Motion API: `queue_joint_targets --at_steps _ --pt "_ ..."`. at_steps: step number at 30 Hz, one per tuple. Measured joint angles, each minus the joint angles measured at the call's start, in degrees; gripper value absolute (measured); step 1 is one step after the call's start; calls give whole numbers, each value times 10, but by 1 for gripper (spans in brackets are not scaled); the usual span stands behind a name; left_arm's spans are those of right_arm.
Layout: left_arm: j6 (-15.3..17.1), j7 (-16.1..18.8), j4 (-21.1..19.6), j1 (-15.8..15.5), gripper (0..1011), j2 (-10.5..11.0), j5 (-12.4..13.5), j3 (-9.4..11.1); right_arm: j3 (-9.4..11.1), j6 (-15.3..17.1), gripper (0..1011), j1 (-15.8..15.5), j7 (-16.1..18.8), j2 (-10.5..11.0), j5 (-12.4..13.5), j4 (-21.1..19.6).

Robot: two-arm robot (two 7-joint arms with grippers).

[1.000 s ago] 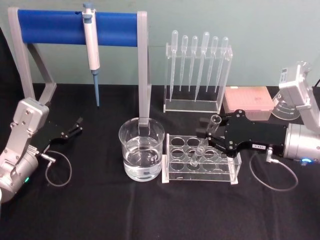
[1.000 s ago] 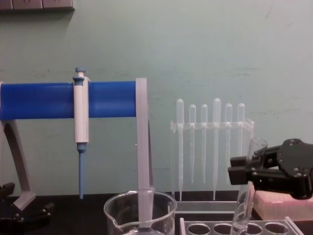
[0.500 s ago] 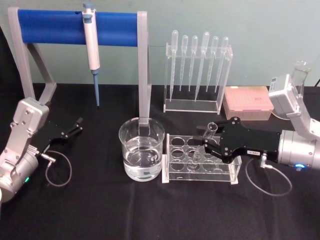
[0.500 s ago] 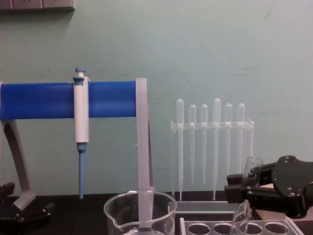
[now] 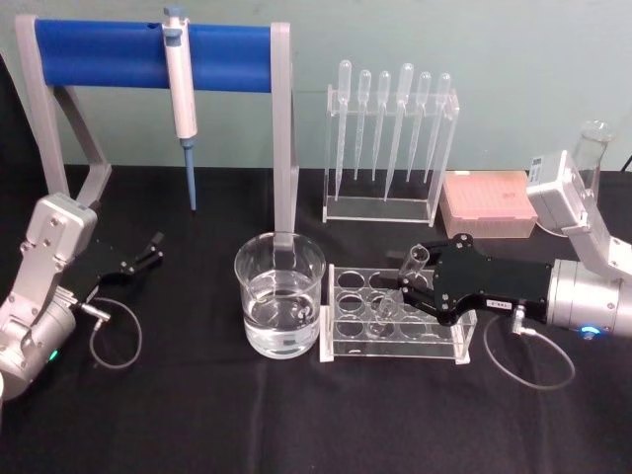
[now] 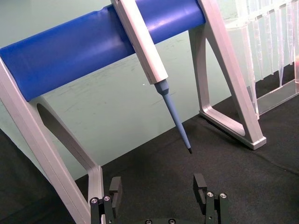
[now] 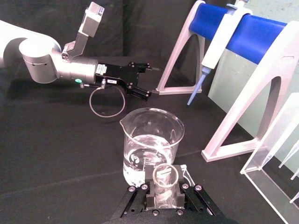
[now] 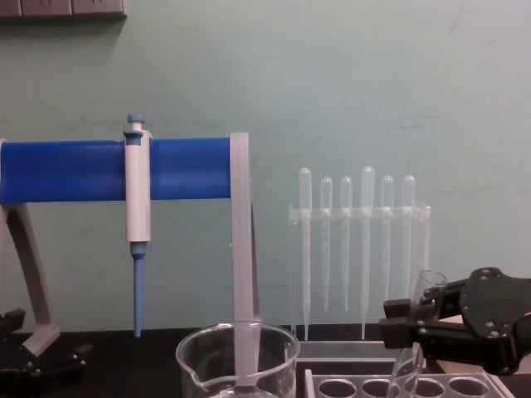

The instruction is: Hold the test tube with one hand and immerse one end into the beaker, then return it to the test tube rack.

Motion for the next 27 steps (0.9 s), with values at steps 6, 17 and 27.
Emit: queue_joint_targets --at_steps 6,17,27 --pt "0 0 0 0 1000 0 0 0 0 1 369 0 0 0 0 0" --pt "0 0 0 0 1000 0 0 0 18 -9 713 -16 -23 7 0 -30" --pt "0 0 0 0 1000 0 0 0 85 -33 990 -73 -81 23 18 -109"
